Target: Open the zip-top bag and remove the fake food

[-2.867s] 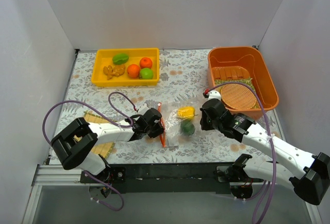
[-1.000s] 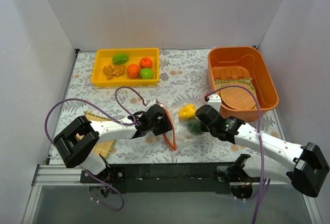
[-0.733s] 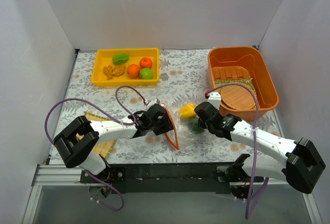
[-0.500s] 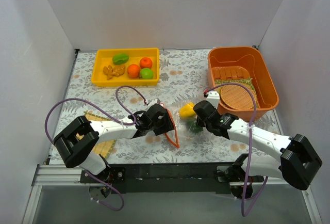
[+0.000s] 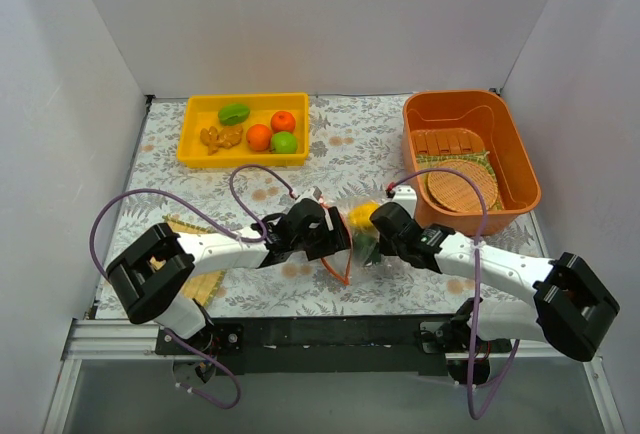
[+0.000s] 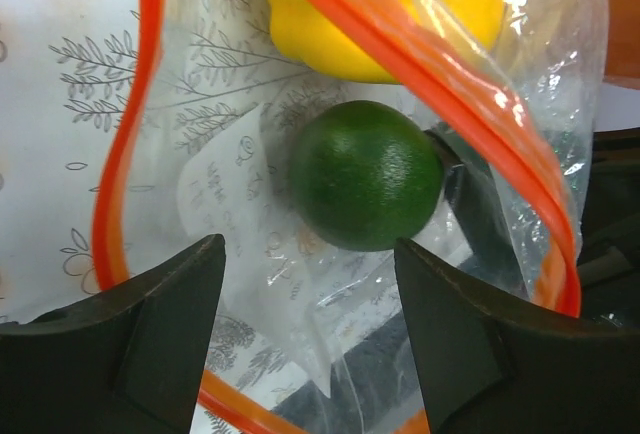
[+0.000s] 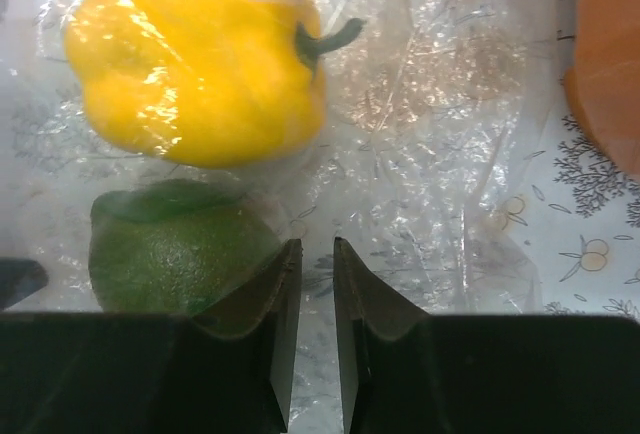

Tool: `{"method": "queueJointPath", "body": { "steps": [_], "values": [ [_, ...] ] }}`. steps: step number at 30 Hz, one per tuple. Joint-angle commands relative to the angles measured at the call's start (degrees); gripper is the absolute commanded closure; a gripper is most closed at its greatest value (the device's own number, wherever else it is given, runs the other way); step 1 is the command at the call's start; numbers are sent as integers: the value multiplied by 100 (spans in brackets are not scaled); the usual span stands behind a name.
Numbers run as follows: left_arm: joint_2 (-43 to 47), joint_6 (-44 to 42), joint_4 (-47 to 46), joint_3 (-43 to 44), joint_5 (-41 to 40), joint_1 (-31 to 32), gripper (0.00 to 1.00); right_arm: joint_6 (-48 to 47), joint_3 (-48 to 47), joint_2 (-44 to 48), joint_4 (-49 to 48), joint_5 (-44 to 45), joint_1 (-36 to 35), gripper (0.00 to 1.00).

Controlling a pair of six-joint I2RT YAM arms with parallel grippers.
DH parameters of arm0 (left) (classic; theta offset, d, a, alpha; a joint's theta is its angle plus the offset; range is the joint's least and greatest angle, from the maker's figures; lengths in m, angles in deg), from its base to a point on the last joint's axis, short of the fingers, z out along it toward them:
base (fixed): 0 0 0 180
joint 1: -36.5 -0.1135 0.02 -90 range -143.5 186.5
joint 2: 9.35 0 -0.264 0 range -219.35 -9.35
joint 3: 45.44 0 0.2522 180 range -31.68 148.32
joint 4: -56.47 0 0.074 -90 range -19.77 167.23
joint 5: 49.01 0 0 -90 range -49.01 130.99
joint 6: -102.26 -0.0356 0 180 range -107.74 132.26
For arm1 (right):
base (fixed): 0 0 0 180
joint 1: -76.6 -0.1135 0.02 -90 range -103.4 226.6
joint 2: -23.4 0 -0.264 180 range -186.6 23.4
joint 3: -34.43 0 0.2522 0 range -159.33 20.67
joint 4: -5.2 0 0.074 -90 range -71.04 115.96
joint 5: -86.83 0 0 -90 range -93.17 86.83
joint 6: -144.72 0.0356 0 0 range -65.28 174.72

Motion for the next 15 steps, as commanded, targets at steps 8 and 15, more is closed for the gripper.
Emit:
{"method": "queueJointPath", "body": {
  "steps": [8, 15],
  "values": [
    [-3, 210, -558, -199, 412, 102, 29, 181, -140, -380, -345, -2, -649, 74],
    [-187, 254, 74, -32, 26, 163, 30, 102, -316, -521, -433, -10, -825, 74]
  ]
}}
